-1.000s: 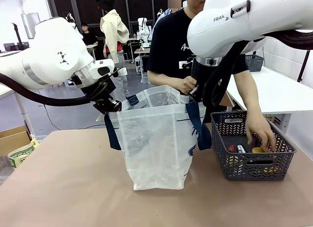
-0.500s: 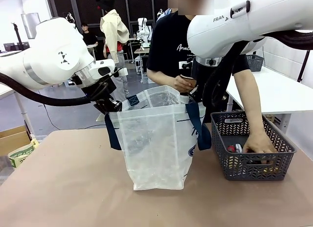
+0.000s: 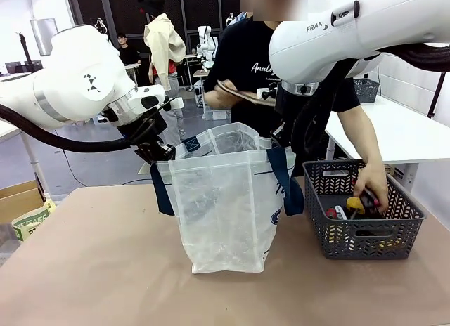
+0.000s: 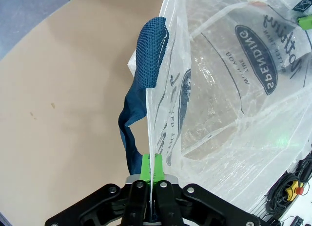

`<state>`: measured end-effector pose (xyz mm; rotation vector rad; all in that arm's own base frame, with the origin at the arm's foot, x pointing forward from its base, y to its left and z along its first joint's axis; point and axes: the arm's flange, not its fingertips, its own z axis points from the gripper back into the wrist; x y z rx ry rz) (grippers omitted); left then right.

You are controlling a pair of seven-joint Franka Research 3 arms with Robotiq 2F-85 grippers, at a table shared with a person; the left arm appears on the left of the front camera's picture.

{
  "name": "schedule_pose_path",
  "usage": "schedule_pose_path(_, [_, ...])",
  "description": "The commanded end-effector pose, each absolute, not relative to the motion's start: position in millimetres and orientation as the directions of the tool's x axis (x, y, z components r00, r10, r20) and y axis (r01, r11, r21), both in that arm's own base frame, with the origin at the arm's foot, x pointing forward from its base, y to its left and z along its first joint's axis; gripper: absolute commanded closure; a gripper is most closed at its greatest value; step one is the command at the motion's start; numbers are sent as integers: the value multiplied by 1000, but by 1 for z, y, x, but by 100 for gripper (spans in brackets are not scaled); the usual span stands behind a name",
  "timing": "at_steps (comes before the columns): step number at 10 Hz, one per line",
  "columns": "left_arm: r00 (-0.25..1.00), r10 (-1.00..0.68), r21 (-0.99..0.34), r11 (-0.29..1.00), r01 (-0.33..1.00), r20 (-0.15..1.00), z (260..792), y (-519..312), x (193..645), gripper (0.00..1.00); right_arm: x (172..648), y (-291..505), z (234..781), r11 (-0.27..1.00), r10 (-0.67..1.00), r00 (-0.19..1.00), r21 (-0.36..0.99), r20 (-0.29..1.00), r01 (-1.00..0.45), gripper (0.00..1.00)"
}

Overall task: Transfer purchased items from the store into the shopping bag.
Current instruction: Move the Reusable shopping bag to the right side of the table.

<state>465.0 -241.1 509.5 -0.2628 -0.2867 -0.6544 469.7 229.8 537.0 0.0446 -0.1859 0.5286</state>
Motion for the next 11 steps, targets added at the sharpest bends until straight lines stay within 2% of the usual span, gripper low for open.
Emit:
schedule_pose_path(1, [762,-550,-149,769,622,343,510,-240,464,100,470,229,537,862,498,846,-7,188,-506,100])
schedule_pose_path(11, [762,-550,-149,769,622,343,510,-240,464,100,470,229,537,862,498,846,-7,188,-506,100])
